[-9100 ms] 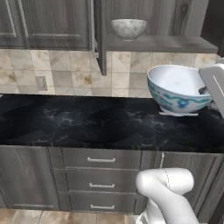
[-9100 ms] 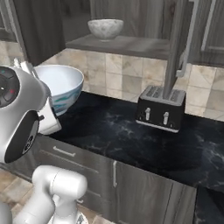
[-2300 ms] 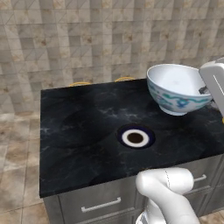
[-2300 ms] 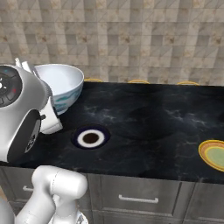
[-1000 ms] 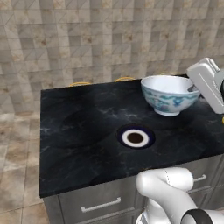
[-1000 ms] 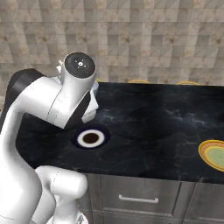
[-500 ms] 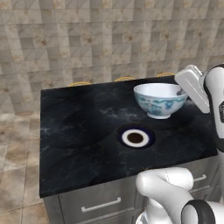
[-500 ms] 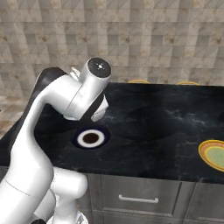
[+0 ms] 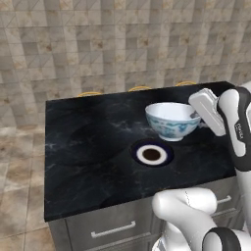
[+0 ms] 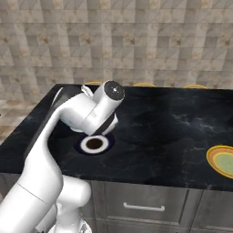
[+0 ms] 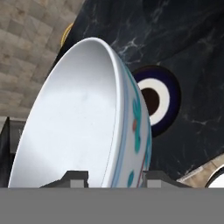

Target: Move the bowls from the cabinet to the plates on the dining table.

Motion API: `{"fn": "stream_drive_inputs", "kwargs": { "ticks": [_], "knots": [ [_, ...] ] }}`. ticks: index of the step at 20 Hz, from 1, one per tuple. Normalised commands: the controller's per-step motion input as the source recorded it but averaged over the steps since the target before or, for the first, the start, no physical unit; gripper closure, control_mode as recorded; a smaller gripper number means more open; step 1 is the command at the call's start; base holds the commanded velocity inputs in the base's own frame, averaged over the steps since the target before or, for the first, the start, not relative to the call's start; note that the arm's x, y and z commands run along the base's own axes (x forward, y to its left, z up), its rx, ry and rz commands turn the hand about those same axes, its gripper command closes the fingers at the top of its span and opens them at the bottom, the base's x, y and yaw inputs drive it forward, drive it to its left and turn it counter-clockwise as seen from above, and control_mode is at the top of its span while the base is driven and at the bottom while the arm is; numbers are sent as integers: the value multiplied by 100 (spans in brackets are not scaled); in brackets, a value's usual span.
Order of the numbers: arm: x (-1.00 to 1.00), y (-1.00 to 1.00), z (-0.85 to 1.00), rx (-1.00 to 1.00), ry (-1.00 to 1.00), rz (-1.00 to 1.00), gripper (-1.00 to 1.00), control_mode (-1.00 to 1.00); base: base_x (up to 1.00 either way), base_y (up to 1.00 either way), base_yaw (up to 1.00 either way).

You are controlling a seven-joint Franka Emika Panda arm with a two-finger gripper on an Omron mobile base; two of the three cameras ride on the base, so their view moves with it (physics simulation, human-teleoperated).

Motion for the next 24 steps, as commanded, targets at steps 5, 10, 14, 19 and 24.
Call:
{"fn": "stream_drive_inputs", "kwargs": {
  "ticks": [5,10,14,19,24],
  "knots": [
    [0,0,-32,5,-5,2,100,-100,0,0,0],
    [2,0,-44,4,-7,3,100,-100,0,0,0],
    [3,0,-24,0,-1,2,100,-100,0,0,0],
    [5,3,-21,-7,0,4,100,-100,0,0,0],
    [23,0,-26,-3,0,5,100,-100,0,0,0]
  ]
}}
